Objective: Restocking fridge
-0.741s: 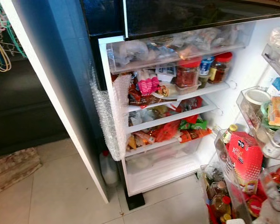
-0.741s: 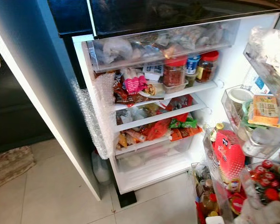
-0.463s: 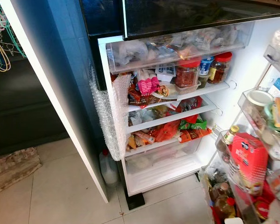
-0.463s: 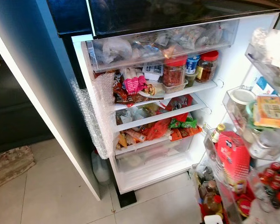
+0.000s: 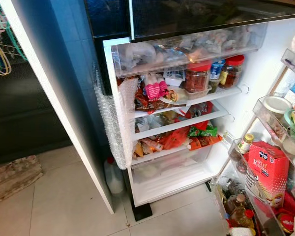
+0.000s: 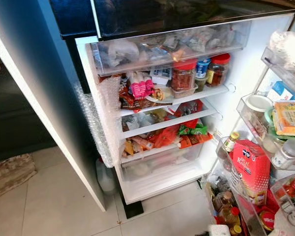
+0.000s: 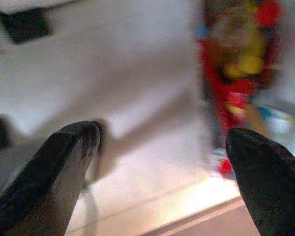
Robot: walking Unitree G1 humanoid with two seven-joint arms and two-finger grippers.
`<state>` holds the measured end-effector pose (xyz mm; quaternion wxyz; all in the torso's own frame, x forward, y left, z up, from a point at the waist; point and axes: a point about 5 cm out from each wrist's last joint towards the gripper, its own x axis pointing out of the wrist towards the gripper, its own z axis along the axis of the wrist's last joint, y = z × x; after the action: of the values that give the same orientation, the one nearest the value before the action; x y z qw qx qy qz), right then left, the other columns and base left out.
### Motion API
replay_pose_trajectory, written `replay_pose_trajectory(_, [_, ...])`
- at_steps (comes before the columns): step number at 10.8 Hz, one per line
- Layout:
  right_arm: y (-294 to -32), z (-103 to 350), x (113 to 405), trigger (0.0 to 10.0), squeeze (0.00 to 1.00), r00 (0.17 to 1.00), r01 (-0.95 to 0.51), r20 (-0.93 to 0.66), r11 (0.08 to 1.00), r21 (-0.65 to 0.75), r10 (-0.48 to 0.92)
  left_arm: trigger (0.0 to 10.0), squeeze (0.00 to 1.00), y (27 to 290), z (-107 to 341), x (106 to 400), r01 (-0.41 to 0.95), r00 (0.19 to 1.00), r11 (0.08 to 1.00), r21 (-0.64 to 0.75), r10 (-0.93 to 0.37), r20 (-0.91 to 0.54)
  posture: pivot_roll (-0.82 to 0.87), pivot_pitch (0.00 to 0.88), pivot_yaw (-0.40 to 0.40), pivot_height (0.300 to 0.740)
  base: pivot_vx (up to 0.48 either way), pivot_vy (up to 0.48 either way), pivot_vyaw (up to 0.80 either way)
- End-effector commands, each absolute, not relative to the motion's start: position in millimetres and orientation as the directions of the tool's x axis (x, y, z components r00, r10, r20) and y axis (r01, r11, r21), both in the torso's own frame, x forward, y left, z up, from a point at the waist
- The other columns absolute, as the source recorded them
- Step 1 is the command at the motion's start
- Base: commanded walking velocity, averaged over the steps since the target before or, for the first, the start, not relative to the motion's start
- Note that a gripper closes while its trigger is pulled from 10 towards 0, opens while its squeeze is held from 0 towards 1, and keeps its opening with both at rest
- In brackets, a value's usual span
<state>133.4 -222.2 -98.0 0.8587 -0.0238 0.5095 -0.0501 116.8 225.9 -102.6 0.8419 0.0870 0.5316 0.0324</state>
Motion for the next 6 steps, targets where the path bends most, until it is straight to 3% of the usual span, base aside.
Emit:
replay_pose_trajectory(1, [-222.4,-96.9,136.3,10.0,0.00,0.485,0.074,-0.869,0.994,-0.075,-0.101,10.0,0.00,228.5,-101.7,117.7,0.038,0.439,0.981,0.192,0.156,-0.885,0.00,0.000,-0.004,0.740,0.000,-0.364,0.00])
replay_pose_trajectory(6, [-230.2,-97.1,131.5,10.0,0.00,0.462,0.085,-0.881,0.994,-0.072,-0.103,10.0,0.00,228.4,-101.8,117.4,0.037,0.439,0.981,0.192,0.157,-0.885,0.01,0.000,-0.001,0.740,0.000,-0.362,0.00])
